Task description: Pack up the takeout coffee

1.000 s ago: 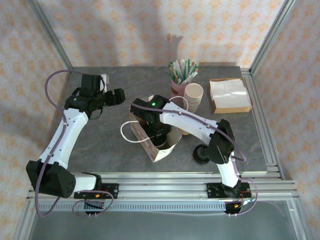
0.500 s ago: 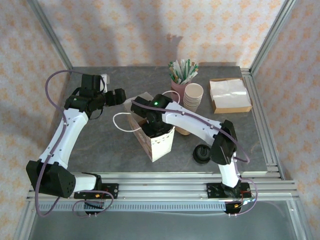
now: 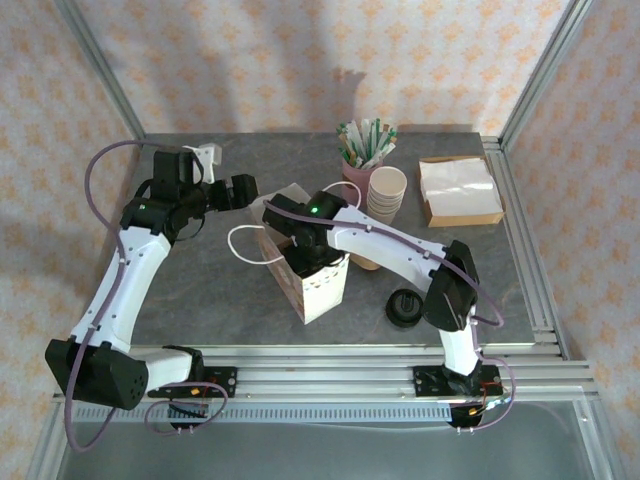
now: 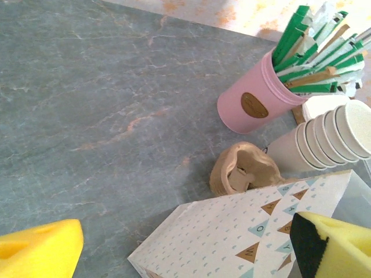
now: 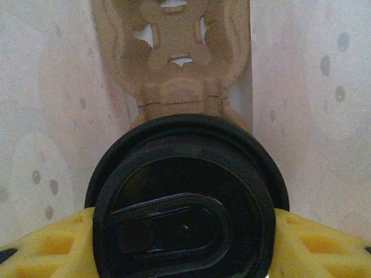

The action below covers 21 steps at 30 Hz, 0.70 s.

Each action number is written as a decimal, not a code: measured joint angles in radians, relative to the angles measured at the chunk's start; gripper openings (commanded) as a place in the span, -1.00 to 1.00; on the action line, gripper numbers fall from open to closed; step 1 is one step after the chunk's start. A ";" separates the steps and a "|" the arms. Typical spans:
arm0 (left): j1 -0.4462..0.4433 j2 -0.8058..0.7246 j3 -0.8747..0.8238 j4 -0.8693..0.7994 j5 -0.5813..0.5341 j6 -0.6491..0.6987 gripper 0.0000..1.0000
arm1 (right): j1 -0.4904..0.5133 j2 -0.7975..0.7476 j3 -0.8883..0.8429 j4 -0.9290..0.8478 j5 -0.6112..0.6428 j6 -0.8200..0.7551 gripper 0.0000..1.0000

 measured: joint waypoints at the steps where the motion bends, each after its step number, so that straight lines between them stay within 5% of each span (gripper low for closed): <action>1: 0.000 0.000 0.000 0.000 0.006 0.007 0.88 | 0.000 0.000 -0.003 0.003 0.000 0.000 0.11; 21: 0.000 0.006 0.021 -0.036 0.148 0.124 0.91 | 0.000 -0.001 -0.043 0.037 -0.004 -0.002 0.11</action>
